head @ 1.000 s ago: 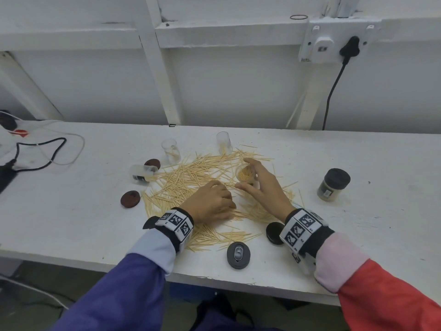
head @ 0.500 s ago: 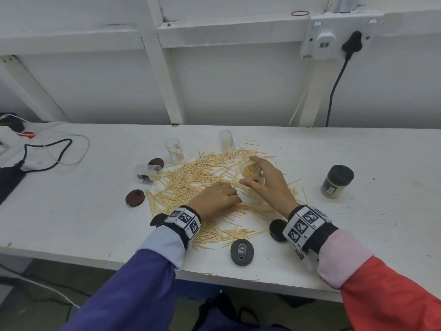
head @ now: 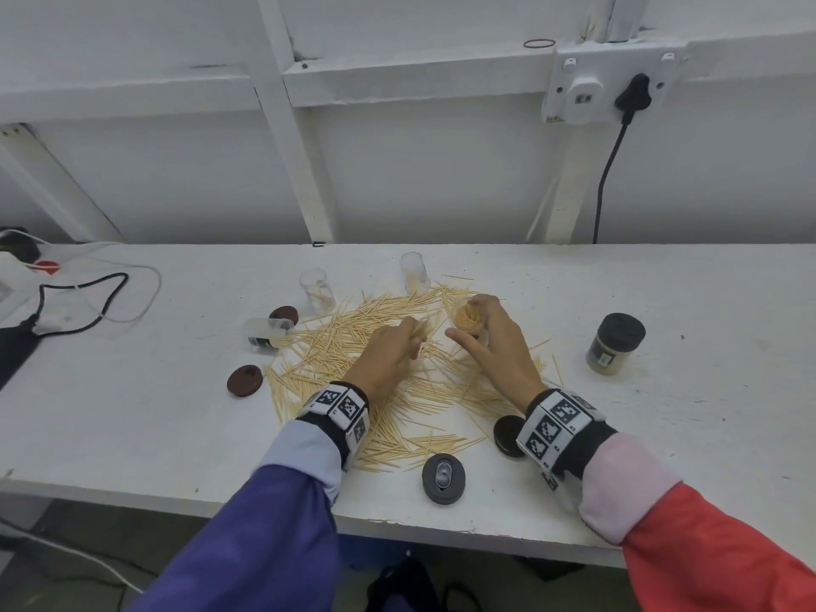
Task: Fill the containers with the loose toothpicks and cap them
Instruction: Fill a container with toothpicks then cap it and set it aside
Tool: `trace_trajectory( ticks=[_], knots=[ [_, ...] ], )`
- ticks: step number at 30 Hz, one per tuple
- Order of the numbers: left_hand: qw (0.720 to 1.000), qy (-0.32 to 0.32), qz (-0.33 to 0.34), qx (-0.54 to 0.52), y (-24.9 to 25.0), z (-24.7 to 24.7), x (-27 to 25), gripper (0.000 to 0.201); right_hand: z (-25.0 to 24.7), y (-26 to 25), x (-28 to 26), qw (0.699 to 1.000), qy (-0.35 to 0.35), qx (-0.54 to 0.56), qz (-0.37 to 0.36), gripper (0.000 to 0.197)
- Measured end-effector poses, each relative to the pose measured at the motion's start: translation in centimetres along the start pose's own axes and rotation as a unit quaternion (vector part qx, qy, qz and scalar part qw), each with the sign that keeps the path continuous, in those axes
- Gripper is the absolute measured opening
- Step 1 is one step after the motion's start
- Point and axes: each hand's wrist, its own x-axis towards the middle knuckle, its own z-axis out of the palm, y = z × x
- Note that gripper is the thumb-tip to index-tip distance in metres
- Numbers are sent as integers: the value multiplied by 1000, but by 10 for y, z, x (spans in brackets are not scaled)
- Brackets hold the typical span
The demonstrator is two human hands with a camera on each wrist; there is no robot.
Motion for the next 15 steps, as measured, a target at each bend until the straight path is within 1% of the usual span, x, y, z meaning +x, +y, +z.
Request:
trace_trajectory(
  ticks=[2, 7, 11, 15],
  knots=[
    [999, 24, -3, -43, 9, -4, -1, 8, 0, 1, 0, 1000, -5, 4, 1, 57],
    [981, 94, -38, -165, 23, -10, 6, 15, 0, 1, 0, 1000, -21, 2, 8, 58],
    [950, 146, -55, -271, 36, -20, 14, 21, 1, 1, -2, 998, -60, -6, 5, 56],
    [915, 172, -44, -362, 53, -27, 19, 19, 3, 1, -3, 994, -100, -33, -17, 56]
  ],
)
